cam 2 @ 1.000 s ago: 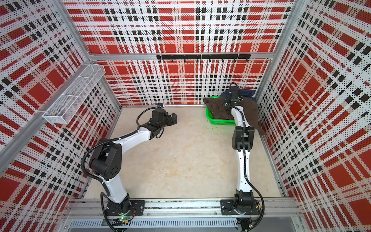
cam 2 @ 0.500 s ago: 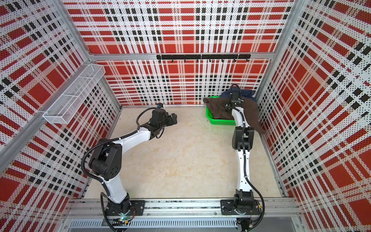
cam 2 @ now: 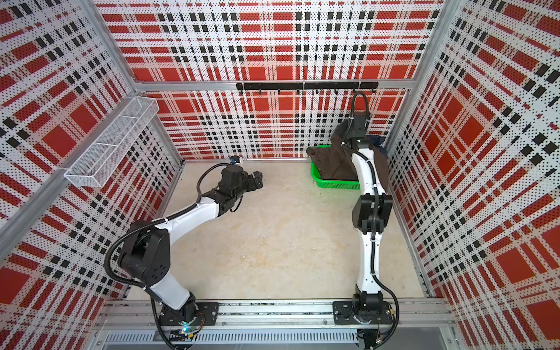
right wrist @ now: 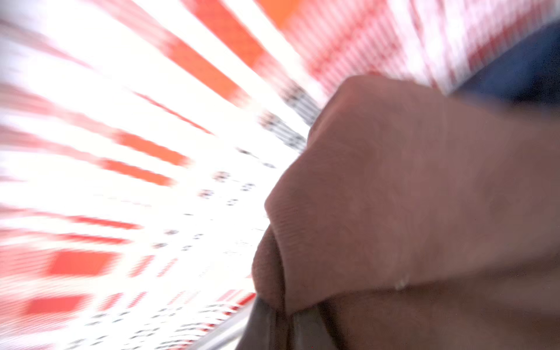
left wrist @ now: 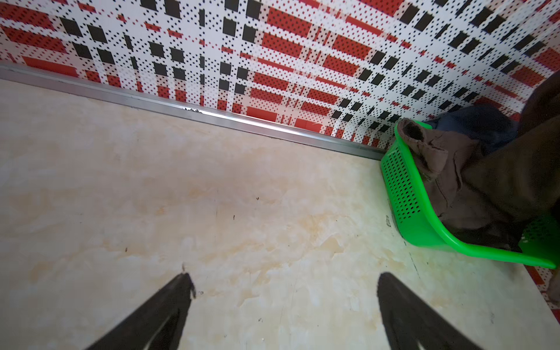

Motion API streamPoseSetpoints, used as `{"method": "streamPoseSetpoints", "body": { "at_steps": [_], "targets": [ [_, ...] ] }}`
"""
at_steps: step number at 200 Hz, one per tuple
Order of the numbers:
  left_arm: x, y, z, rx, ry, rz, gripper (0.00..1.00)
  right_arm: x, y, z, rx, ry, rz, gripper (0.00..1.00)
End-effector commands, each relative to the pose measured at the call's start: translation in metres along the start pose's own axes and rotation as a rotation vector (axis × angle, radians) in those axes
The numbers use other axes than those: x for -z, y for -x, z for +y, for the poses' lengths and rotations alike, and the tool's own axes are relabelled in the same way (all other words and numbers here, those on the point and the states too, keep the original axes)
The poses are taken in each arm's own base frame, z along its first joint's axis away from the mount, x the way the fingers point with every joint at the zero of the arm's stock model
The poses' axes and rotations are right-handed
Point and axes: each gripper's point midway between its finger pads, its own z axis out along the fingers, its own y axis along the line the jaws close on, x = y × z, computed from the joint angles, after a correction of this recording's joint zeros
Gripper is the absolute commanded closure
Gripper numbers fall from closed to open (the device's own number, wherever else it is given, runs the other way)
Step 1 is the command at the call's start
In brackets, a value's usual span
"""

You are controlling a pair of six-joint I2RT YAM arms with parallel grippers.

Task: Fold and stack the trousers
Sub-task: Pick up the trousers from the basket, then place the trousers at the center of the table.

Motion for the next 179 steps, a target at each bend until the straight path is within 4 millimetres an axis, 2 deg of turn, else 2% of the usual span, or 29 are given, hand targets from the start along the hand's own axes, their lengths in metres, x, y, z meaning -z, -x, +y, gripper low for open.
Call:
{"method": "streamPoseSetpoints", "body": {
  "at_steps": [1,27,48,57,69,99,123,152,179],
  "targets": [
    [0.018,0.011,-0.004,0.018,-0.009,-0.045,0.02,0.069,0.067,0.096,0.051,0.238,-0.177,1.0],
    [0.033,0.019,-0.006,0.033,-0.02,-0.071,0.02,0.121,0.09,0.154,0.075,0.407,-0.249,1.0],
    [0.047,0.027,-0.005,0.041,-0.025,-0.095,0.02,0.172,0.107,0.203,0.104,0.549,-0.319,1.0],
    [0.052,0.03,-0.004,0.042,-0.022,-0.104,0.02,0.19,0.114,0.215,0.112,0.577,-0.349,1.0],
    [0.059,0.032,-0.003,0.048,-0.022,-0.112,0.02,0.201,0.12,0.217,0.113,0.577,-0.364,1.0],
    [0.073,0.034,0.001,0.054,-0.022,-0.121,0.02,0.188,0.107,0.207,0.108,0.547,-0.302,1.0],
    [0.082,0.034,0.007,0.057,-0.003,-0.132,0.02,0.196,0.099,0.224,0.106,0.623,-0.273,1.0],
    [0.094,0.035,0.01,0.079,-0.009,-0.153,0.02,0.237,0.086,0.273,0.131,0.85,-0.243,1.0],
    [0.107,0.038,0.013,0.106,-0.03,-0.183,0.02,0.308,0.067,0.325,0.195,1.084,-0.246,1.0]
  ]
}}
